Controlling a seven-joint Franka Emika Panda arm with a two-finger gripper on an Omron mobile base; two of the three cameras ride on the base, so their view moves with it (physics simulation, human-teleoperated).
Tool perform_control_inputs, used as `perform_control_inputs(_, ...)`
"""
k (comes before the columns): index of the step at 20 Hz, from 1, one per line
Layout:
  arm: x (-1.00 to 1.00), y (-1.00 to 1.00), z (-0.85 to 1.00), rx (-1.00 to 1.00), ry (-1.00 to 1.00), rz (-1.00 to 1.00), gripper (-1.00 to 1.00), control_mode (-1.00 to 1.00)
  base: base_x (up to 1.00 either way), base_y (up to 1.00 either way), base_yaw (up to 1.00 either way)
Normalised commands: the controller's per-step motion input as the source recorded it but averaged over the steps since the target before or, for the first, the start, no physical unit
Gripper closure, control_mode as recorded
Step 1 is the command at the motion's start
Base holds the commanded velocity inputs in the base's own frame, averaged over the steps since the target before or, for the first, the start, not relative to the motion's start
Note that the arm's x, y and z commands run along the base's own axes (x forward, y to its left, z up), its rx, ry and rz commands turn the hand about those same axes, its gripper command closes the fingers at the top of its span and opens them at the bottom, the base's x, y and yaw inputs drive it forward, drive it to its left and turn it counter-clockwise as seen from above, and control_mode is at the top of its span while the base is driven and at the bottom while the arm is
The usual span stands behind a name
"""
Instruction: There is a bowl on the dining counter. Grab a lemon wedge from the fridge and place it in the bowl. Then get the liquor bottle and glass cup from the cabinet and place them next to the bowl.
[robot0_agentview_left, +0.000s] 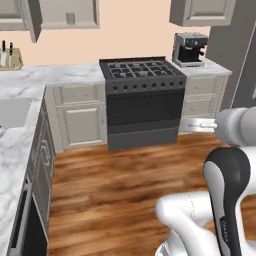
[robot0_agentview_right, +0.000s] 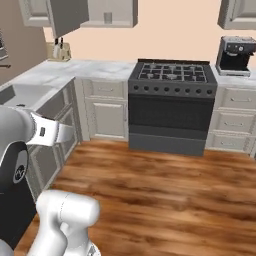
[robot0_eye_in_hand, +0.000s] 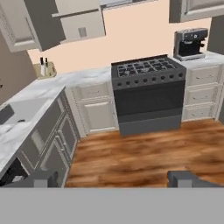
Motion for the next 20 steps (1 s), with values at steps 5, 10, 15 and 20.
perform_control_inputs(5,0.00,0.00,0.00,0.00,0.00,0.00,-1.00,1.00,1.00,0.11,0.00)
perform_control_inputs(10,0.00,0.00,0.00,0.00,0.00,0.00,-1.00,1.00,1.00,0.12,0.00)
perform_control_inputs(15,0.00,0.00,0.00,0.00,0.00,0.00,-1.00,1.00,1.00,0.27,0.04)
perform_control_inputs(20,0.00,0.00,0.00,0.00,0.00,0.00,-1.00,1.00,1.00,0.28,0.14)
